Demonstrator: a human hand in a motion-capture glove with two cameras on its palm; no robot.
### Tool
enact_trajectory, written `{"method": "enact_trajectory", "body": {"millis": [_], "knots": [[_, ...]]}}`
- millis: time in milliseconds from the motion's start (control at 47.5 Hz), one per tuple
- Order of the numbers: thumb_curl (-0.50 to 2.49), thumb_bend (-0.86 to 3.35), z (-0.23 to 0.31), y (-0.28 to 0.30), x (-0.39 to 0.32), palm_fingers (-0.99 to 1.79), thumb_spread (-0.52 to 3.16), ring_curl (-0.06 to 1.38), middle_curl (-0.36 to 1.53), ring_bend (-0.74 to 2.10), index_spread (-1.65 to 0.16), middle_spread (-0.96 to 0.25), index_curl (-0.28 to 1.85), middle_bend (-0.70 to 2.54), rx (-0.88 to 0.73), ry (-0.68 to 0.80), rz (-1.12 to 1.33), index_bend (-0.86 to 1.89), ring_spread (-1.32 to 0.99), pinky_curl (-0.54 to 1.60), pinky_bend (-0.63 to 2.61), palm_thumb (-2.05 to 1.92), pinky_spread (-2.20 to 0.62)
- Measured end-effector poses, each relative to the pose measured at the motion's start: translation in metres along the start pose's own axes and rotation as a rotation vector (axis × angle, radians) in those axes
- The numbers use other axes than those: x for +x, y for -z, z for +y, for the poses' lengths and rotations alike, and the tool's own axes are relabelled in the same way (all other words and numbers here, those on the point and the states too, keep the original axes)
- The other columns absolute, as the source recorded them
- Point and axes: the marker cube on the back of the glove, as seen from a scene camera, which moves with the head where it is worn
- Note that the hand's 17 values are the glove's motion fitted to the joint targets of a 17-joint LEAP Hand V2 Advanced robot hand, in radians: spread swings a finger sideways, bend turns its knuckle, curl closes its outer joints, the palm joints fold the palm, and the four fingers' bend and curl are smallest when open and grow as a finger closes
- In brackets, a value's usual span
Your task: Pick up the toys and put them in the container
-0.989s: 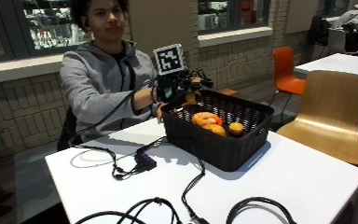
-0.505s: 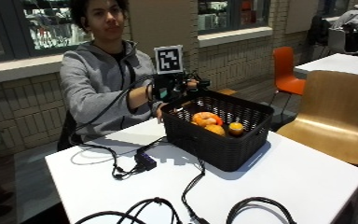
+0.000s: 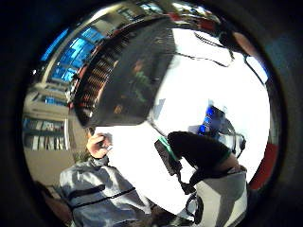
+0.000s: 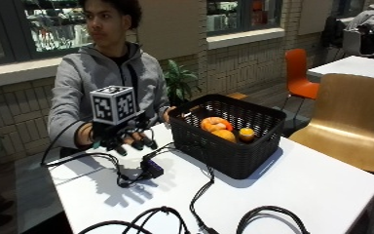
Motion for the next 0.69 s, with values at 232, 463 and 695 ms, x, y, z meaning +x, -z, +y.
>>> {"method": "enact_trajectory", "body": {"millis": [232, 463, 695], "knots": [[0.30, 0.00, 0.018, -0.058, 0.060, -0.12, 1.26, 0.13, 0.21, 0.15, -0.23, 0.07, 0.44, 0.13, 0.032, -0.203, -0.212, 0.54, -0.01, 0.37, 0.52, 0.04, 0.05], [0.31, 0.00, 0.026, -0.077, 0.067, -0.11, 1.32, 0.14, 0.20, 0.17, -0.22, 0.08, 0.44, 0.14, 0.131, -0.268, -0.096, 0.50, -0.02, 0.37, 0.51, 0.09, 0.05], [0.31, 0.00, 0.035, -0.087, 0.070, -0.10, 1.37, 0.14, 0.21, 0.16, -0.22, 0.08, 0.45, 0.15, 0.102, -0.271, -0.110, 0.50, -0.02, 0.36, 0.48, 0.13, 0.06]]}}
